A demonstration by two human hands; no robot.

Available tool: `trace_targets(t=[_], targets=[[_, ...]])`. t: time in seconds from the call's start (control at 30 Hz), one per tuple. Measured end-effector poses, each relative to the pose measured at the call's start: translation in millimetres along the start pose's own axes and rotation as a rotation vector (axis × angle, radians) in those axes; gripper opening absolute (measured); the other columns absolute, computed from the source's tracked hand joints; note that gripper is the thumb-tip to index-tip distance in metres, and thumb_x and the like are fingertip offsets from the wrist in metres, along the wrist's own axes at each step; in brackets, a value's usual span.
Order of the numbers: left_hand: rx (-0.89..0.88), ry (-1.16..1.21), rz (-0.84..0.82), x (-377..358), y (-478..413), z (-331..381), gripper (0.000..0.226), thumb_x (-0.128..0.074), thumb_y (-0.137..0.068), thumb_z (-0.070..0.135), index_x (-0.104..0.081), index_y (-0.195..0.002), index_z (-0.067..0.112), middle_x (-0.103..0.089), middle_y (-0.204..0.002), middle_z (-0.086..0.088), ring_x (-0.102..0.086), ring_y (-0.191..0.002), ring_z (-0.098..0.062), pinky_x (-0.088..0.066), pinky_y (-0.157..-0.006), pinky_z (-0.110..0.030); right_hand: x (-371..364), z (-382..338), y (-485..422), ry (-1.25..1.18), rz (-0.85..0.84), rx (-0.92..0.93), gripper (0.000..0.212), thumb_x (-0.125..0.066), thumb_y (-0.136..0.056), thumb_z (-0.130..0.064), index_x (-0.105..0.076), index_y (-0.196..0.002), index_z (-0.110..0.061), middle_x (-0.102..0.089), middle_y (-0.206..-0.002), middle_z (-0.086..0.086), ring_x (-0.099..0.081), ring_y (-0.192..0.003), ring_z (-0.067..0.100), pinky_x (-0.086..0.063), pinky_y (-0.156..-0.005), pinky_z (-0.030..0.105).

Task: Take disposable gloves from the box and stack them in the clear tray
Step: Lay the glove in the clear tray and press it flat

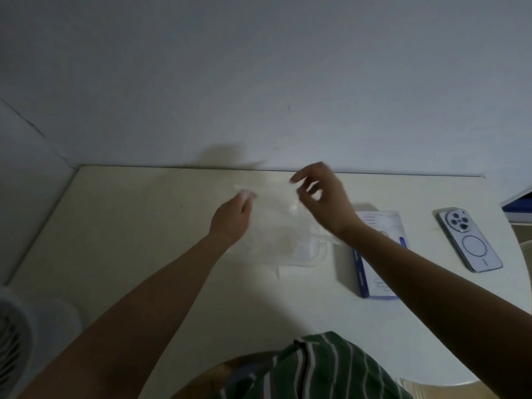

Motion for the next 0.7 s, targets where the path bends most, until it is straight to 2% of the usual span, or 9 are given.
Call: trace_targets(t=[0.1, 0.2, 0.33, 0.4, 0.47, 0.53, 0.57, 0.63, 0.7], targets=[[-0.037, -0.192, -0.037, -3.1, -4.7, -7.1, 0.036, -0.028, -0.104, 0.029, -0.048, -0.134, 0.024, -0.069, -0.103, -0.011, -0.065, -0.093, -0.031, -0.050, -0.081, -0.037, -53.6, 10.6, 2.2, 0.288, -0.397, -0.054, 0.032, -0.063, -0.087, -0.003, -0.063, -0.116, -0.017, -0.057, -0.113, 0.006, -0.061, -0.085, 0.013, -0.053, -0.082, 0.030], [-0.031, -0.391, -0.055, -7.0, -9.4, -10.1, 0.036, -0.030, -0.102, 0.020, -0.041, -0.136, 0.017, -0.066, -0.100, -0.014, -0.063, -0.090, -0.034, -0.042, -0.068, -0.033, -88.8, 38.4, 11.0, 0.528, -0.621, -0.215, 0.054, -0.064, -0.090, -0.014, -0.044, -0.140, -0.022, -0.046, -0.130, 0.009, -0.059, -0.102, 0.023, -0.051, -0.090, 0.035], [0.002, -0.591, -0.002, -6.7, -9.8, -7.3, 0.045, -0.052, -0.086, 0.002, -0.039, -0.129, 0.006, -0.050, -0.115, -0.016, -0.057, -0.097, -0.029, -0.046, -0.071, -0.033, -114.1, 58.9, 15.9, 0.679, -0.752, -0.275, 0.069, -0.067, -0.090, -0.021, -0.031, -0.148, -0.021, -0.039, -0.133, 0.016, -0.055, -0.109, 0.032, -0.051, -0.090, 0.041], [-0.192, -0.735, 0.111, -6.0, -6.9, 4.0, 0.042, -0.057, -0.076, -0.001, -0.047, -0.116, 0.008, -0.049, -0.113, -0.012, -0.052, -0.096, -0.025, -0.045, -0.074, -0.030, -122.8, 64.8, 17.9, 0.696, -0.764, -0.306, 0.072, -0.069, -0.089, -0.022, -0.030, -0.149, -0.020, -0.036, -0.135, 0.018, -0.055, -0.111, 0.033, -0.051, -0.092, 0.042], [-0.388, -0.774, 0.117, -10.9, -5.9, 14.9, 0.034, -0.056, -0.074, -0.003, -0.054, -0.104, 0.011, -0.053, -0.103, -0.008, -0.054, -0.088, -0.023, -0.044, -0.069, -0.028, -130.8, 69.3, 20.7, 0.691, -0.782, -0.328, 0.074, -0.070, -0.088, -0.020, -0.027, -0.149, -0.018, -0.034, -0.136, 0.020, -0.056, -0.107, 0.033, -0.052, -0.090, 0.040], [-0.414, -0.740, -0.063, -24.9, -9.3, 12.0, 0.030, -0.056, -0.080, -0.003, -0.052, -0.106, 0.010, -0.052, -0.105, -0.010, -0.058, -0.088, -0.025, -0.041, -0.065, -0.029, -137.0, 72.9, 23.3, 0.689, -0.804, -0.331, 0.077, -0.069, -0.089, -0.016, -0.023, -0.149, -0.014, -0.032, -0.135, 0.021, -0.058, -0.099, 0.033, -0.053, -0.083, 0.037], [-0.315, -0.707, -0.213, -33.3, -11.8, 3.8, 0.032, -0.058, -0.084, 0.002, -0.048, -0.114, 0.009, -0.050, -0.111, -0.012, -0.059, -0.093, -0.028, -0.042, -0.067, -0.031, -139.2, 74.5, 24.1, 0.693, -0.808, -0.336, 0.079, -0.069, -0.088, -0.014, -0.021, -0.150, -0.013, -0.030, -0.136, 0.021, -0.058, -0.098, 0.034, -0.052, -0.080, 0.037], [-0.101, -0.669, -0.433, -44.9, -15.6, -18.6, 0.062, -0.068, -0.086, 0.018, -0.033, -0.136, 0.008, -0.038, -0.131, -0.017, -0.056, -0.109, -0.034, -0.046, -0.080, -0.034, -139.6, 76.6, 23.7, 0.691, -0.802, -0.378, 0.085, -0.073, -0.084, -0.016, -0.020, -0.151, -0.015, -0.024, -0.141, 0.020, -0.057, -0.106, 0.036, -0.052, -0.085, 0.038], [-0.013, -0.748, -0.546, -51.0, -17.3, -37.2, 0.095, -0.071, -0.085, 0.027, -0.006, -0.149, 0.000, -0.015, -0.150, -0.024, -0.041, -0.129, -0.039, -0.042, -0.099, -0.037, -133.7, 79.6, 22.7, 0.730, -0.771, -0.442, 0.086, -0.073, -0.083, -0.016, -0.019, -0.150, -0.015, -0.016, -0.147, 0.020, -0.050, -0.118, 0.037, -0.050, -0.092, 0.040]])
Point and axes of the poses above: each hand's wrist, its own y-axis away from the middle knuckle, its own x-axis out of the back of the hand, z = x × y, the point moved 4 cm from there along -y, towards the middle knuckle
